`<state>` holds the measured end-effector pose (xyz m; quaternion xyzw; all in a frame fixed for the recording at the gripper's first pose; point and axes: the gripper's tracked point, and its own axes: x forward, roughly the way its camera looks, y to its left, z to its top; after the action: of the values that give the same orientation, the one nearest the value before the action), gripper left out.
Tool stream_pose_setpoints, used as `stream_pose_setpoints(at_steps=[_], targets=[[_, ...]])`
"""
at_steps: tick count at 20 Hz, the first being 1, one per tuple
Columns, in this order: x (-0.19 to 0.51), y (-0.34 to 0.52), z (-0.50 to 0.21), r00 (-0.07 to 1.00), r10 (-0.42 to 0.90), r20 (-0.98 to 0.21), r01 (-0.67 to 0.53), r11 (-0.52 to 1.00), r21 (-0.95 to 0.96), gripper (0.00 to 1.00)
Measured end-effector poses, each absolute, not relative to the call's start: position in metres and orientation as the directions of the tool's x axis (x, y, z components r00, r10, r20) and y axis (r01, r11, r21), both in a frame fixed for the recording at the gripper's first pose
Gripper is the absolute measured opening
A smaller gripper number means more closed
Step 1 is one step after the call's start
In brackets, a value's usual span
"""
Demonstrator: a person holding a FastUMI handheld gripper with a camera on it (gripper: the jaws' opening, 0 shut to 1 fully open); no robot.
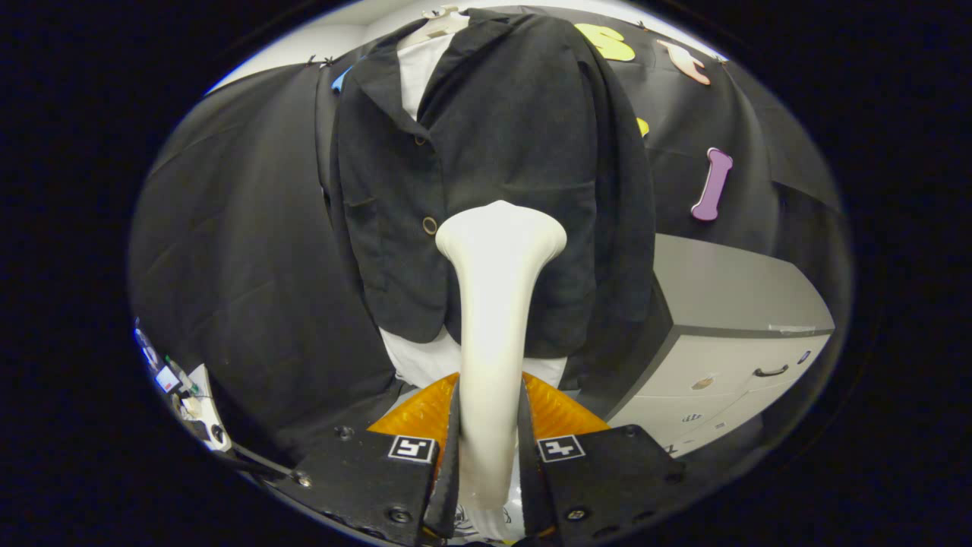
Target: Iron the clothes twice with a garment steamer, once on the left side and once on the right side.
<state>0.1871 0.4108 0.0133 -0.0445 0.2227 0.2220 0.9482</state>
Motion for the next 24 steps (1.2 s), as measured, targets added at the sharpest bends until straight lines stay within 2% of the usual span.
stream_pose_setpoints(at_steps=[6, 11, 24], targets=[[0.188, 0.411, -0.016, 0.776, 0.385, -0.5, -0.432, 0.902, 0.024, 0.36], [0.188, 0.411, -0.009, 0.781, 0.389, -0.489, -0.428, 0.903, 0.034, 0.36], [0.144, 0.441, 0.138, 0.849, 0.459, -0.264, -0.465, 0.884, 0.04, 0.36]])
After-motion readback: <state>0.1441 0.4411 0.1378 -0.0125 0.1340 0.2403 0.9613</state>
